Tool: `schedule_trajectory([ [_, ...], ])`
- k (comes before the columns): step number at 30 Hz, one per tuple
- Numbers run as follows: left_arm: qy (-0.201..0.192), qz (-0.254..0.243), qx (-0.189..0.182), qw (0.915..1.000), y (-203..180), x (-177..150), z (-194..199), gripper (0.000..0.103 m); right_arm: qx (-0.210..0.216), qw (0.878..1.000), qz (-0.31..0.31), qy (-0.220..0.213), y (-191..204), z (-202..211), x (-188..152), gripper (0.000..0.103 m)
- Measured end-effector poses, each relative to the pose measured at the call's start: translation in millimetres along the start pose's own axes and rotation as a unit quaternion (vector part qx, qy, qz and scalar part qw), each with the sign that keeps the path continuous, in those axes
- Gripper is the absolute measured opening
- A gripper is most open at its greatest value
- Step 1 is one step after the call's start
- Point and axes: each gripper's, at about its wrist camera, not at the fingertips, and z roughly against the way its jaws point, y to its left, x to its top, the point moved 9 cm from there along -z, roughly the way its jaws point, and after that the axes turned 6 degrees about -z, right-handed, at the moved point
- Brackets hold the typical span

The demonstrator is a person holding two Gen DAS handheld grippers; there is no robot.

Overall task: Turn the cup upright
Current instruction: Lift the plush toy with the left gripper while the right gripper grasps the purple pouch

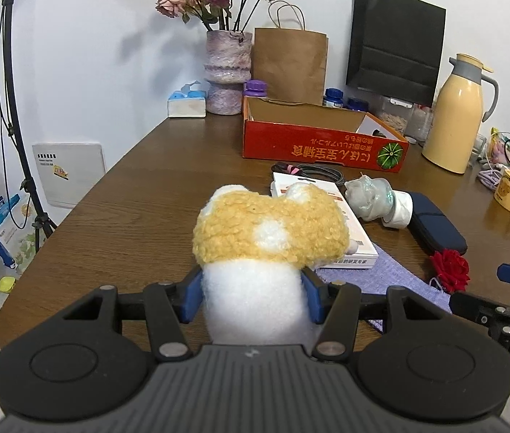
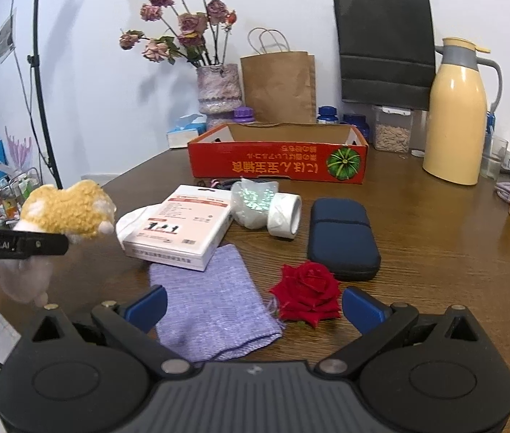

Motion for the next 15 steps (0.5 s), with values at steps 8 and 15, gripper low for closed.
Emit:
schedule_trajectory([
  [8,0.004,0.003,0.001,1.0,4,-4,-2,0.056,0.023,0.999,0.033,0.012,20,-11,0,0.103],
  [15,0.011,0.006,0.004,0.9999,6,-6,-7,0.056,0.044,0.995,0.083,0.031,41,-34,-3,0.103],
])
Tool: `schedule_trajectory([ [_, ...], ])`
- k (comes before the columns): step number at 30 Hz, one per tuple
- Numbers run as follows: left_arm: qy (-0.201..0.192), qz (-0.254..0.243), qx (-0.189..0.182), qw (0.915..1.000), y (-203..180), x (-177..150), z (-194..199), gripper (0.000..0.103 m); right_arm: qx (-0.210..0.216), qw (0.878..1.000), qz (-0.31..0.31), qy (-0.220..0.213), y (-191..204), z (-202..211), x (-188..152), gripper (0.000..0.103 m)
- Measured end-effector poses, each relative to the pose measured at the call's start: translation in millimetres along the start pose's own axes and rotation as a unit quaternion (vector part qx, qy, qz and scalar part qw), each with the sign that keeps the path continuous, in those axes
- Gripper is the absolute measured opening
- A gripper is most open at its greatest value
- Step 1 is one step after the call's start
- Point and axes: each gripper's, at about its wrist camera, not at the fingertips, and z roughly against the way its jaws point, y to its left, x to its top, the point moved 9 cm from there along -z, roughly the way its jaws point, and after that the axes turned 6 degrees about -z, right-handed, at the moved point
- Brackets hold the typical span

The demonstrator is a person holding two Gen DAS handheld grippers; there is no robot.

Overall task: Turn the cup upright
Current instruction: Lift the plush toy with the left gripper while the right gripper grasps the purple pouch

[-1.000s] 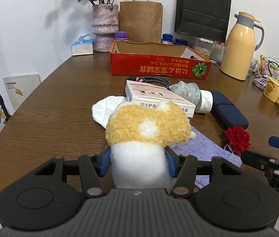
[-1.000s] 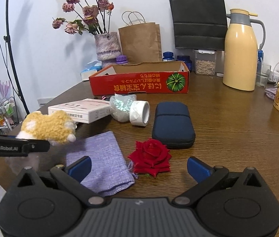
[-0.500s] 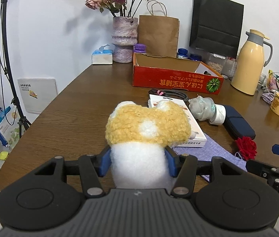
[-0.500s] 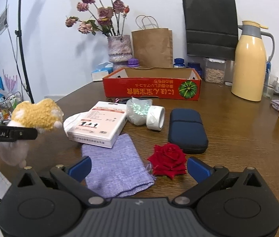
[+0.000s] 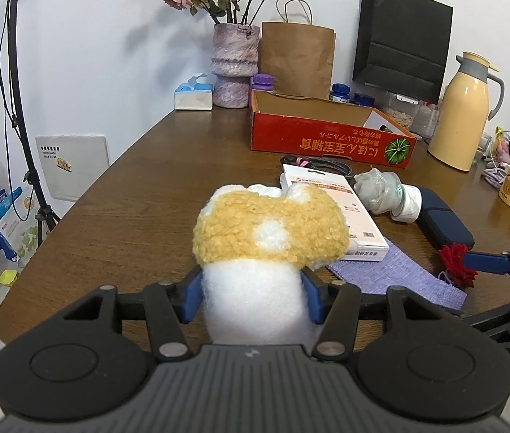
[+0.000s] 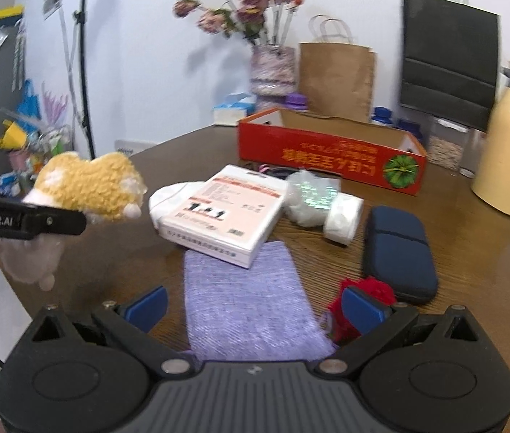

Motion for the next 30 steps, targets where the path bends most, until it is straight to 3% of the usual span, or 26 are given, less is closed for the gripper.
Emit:
schedule_trajectory([
  [6,0.006,0.0,0.001,1.0,2,-4,-5,0.056,0.026,0.999,0.007,0.023,8,-22,1,0.101],
  [14,0.014,0.003,-0.004,0.9999,5,-8,-12,0.056,0.025,0.998,-0.003,0.052,-3,-49,-5,0.094],
  [21,0.019,0.005,-0.01,0.9998,6,-9,-18,0.056,0.028,0.999,0.0,0.042,-8,-52,-10,0.097],
  [24,0.02,0.006,-0.011,0.9997,7,-9,-19,0.056,0.031,0.999,0.006,0.041,-6,-50,-10,0.091],
  [30,0.021,0.006,-0.014,0.9997,6,-8,-19,0.056,0.041,0.999,0.013,0.033,-2,-42,-10,0.064],
])
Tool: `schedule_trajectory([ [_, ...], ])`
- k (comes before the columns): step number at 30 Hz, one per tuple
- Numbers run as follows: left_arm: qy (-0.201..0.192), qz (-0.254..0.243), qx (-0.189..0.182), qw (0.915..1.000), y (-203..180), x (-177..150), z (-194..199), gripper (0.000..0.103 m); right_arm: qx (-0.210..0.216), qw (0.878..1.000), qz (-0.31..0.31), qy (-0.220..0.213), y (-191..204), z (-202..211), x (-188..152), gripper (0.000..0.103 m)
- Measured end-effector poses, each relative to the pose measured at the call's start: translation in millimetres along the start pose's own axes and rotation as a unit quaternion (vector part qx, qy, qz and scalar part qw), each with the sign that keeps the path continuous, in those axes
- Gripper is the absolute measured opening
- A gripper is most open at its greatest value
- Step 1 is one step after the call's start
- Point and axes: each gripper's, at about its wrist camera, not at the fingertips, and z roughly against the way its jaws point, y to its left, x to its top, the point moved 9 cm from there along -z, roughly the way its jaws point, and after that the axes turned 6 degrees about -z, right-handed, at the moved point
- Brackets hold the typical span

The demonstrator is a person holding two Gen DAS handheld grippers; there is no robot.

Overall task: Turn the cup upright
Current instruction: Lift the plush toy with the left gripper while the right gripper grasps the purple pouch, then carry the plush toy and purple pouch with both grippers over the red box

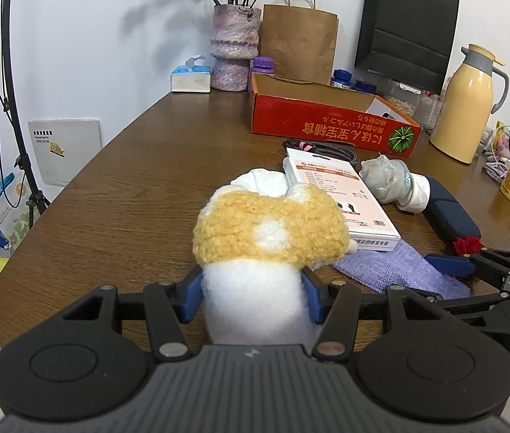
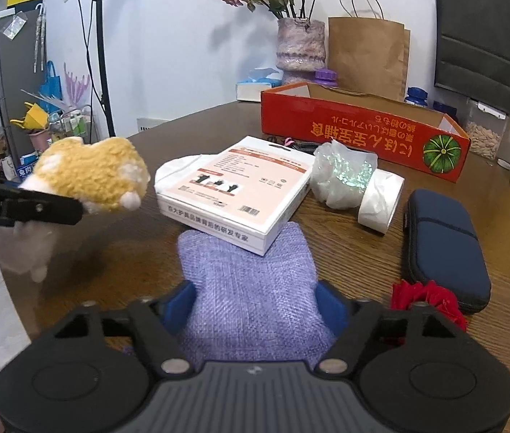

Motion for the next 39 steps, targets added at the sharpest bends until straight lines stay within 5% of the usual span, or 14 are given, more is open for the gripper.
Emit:
schedule_trajectory([
  [4,-0.002,-0.001,-0.002,1.0,0,4,0,0.056,0.0,1.0,-0.005,-0.006,-3,3,2,0.023],
  [8,-0.005,-0.003,-0.004,1.0,-3,8,1,0.056,-0.001,1.0,-0.01,-0.01,-7,6,1,0.011],
  [39,-0.034,-0.01,-0.025,0.9991,-20,67,-2,0.056,-0.035,0.993,-0.021,-0.11,-32,73,55,0.011],
])
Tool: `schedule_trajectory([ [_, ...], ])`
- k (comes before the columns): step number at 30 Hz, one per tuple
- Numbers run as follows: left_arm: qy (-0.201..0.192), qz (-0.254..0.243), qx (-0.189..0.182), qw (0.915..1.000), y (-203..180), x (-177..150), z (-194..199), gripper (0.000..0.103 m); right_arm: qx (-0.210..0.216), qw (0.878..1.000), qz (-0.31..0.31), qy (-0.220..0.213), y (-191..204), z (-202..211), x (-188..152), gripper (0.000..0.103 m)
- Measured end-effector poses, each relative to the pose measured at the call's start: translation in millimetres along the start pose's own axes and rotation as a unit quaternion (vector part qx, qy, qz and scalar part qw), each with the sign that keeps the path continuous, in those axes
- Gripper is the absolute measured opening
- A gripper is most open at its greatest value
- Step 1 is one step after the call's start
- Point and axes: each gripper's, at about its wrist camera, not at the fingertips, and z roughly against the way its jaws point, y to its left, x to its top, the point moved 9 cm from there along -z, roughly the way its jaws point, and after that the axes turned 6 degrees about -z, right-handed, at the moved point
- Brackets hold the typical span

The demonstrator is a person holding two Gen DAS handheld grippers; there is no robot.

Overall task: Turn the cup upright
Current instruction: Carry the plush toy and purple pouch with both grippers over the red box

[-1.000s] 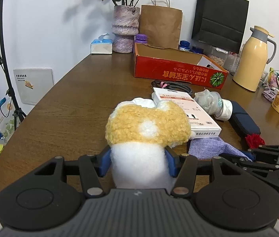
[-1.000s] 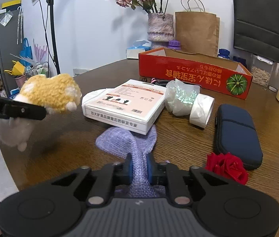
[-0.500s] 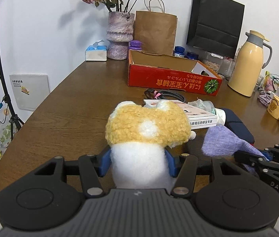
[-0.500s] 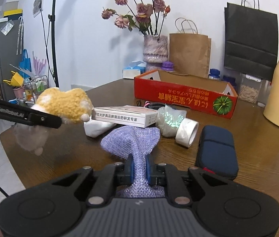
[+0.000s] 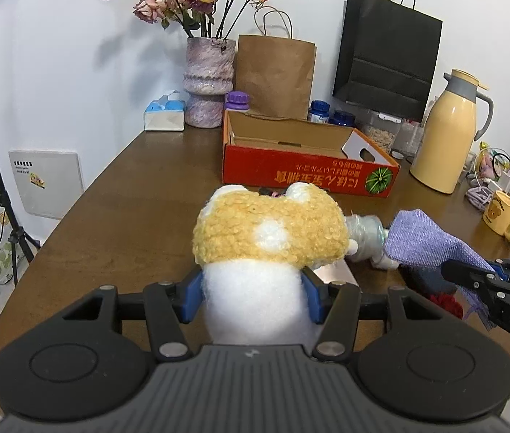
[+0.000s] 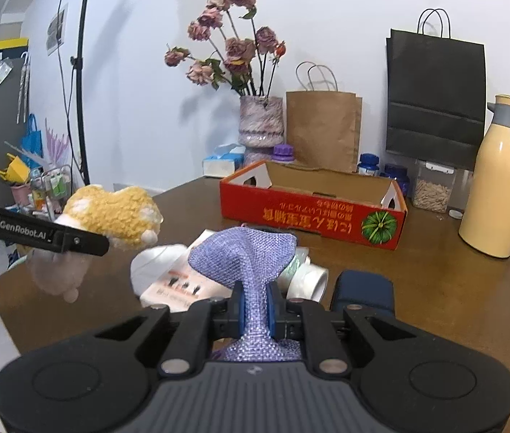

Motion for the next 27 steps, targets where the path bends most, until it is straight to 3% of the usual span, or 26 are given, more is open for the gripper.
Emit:
schedule_trajectory([
  [27,-0.016,-0.013,-0.014,0.9997,-19,108,-78,0.056,-0.011,0.999,-0.046,-0.021,-39,-89,98,0.011],
])
